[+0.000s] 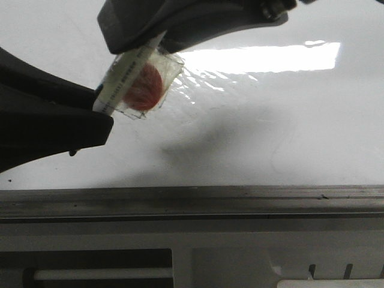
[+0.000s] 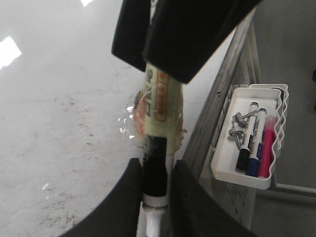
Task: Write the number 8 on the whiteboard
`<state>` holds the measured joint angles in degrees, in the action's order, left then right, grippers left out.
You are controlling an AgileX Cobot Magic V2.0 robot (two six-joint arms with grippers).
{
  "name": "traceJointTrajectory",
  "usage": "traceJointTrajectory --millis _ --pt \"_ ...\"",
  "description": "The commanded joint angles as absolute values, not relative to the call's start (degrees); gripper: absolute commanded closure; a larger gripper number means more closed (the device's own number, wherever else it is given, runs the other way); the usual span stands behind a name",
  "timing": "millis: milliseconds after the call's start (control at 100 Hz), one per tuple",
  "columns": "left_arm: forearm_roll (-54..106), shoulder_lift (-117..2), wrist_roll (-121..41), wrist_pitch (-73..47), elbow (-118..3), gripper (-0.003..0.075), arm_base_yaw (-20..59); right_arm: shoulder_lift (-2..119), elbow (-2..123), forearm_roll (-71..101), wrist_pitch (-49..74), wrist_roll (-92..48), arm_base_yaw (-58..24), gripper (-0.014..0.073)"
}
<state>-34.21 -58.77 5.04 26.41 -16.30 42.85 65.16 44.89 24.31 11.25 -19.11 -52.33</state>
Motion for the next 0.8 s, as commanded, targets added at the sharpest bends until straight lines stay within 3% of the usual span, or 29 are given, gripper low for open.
traceJointTrajectory --millis 0,60,180,250,420,600,790 --pt "-33.74 -58.47 5.37 30.86 -17.95 0.0741 43.35 65.11 47.36 25.24 8.9 -19.9 -52.46 0.0347" --pt "-33.74 -58.47 5.37 30.86 -17.95 0.0741 43.35 65.21 47.36 25.6 9.43 -19.9 -52.46 0.0395" --pt "-33.74 -58.47 5.37 30.86 -17.95 0.0736 43.35 65.45 47.36 26.85 9.56 -19.9 -52.46 0.0573" --pt "-33.74 -58.47 5.37 30.86 -17.95 0.0678 43.35 65.45 47.36 26.94 9.7 -19.9 -52.46 0.0666" --pt "-33.63 -58.47 5.57 30.86 -17.95 0.0454 43.35 65.45 47.36 26.94 9.87 -19.8 -52.46 0.0663" --pt "-31.46 -56.04 5.57 29.02 -17.95 0.0437 43.35 65.45 47.36 28.08 10.15 -19.63 -52.46 0.0659" --pt "-25.49 -44.0 5.57 13.66 -17.95 0.0437 43.35 65.45 47.5 31.1 9.66 -19.63 -51.38 0.0653"
